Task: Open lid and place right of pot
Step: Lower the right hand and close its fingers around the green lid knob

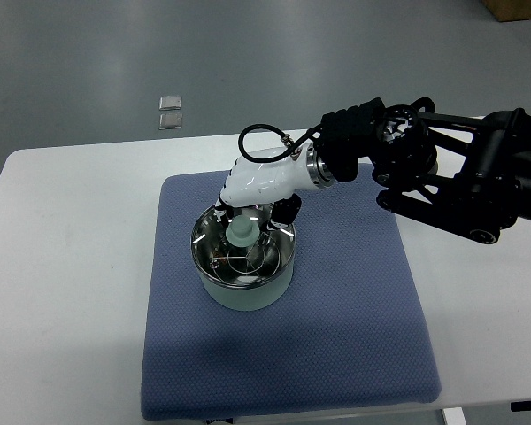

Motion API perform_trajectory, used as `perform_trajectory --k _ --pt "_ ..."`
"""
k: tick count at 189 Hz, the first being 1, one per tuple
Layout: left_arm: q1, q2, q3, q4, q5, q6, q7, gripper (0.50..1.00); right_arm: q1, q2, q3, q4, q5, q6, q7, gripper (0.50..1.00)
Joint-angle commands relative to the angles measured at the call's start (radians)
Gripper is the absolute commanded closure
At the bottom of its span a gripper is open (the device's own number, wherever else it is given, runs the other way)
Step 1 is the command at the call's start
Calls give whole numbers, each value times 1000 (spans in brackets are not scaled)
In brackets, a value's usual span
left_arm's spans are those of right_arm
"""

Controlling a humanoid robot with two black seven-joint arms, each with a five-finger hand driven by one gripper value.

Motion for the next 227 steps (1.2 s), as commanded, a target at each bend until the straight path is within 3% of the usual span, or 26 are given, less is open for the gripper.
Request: perform_trajectory --k 1,227 --pt "0 0 0 0 0 0 0 500 1 9 0 2 3 2 3 809" --pt "0 0 0 0 0 0 0 500 -4 23 -5 -5 -25 5 2 828"
